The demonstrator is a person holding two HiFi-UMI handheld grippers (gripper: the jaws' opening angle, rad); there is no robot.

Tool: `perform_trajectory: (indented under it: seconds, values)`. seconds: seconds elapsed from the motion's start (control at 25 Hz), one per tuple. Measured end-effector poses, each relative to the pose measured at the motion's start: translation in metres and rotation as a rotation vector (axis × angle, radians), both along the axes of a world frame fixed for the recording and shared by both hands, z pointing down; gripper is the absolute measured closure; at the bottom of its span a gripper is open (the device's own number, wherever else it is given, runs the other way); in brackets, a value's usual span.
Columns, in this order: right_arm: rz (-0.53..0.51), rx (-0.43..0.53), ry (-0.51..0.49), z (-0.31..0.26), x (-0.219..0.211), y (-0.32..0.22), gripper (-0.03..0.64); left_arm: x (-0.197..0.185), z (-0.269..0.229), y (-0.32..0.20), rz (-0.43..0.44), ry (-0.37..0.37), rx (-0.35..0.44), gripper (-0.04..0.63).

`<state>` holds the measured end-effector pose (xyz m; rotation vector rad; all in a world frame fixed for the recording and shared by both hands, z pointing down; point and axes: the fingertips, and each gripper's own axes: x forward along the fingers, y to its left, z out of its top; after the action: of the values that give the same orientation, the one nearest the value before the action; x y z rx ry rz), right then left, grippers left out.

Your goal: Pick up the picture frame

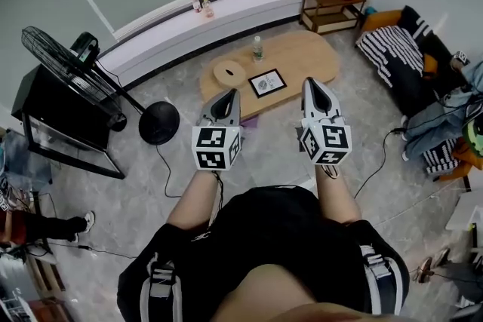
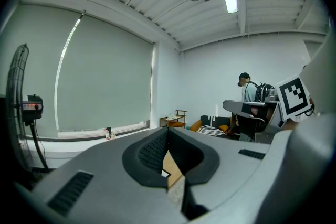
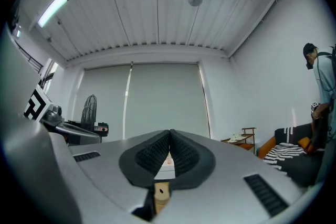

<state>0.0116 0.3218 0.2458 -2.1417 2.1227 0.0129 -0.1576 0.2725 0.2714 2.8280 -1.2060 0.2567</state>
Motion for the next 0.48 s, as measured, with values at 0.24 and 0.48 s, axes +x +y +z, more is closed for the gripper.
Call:
perform_trajectory:
  seconds: [0.24,0.48]
  values:
    - [0.011,-0.009,-0.002,0.011,-0.022,0.003,0.600,-0.024,0.014,0.000,0.010,-0.006,-0.021,0.574]
    - [-0.007,-0.012,0.000,0.019,-0.015,-0.030,0.600,-0.020,0.023,-0.030,-0.005,0.010,-0.035,0.574]
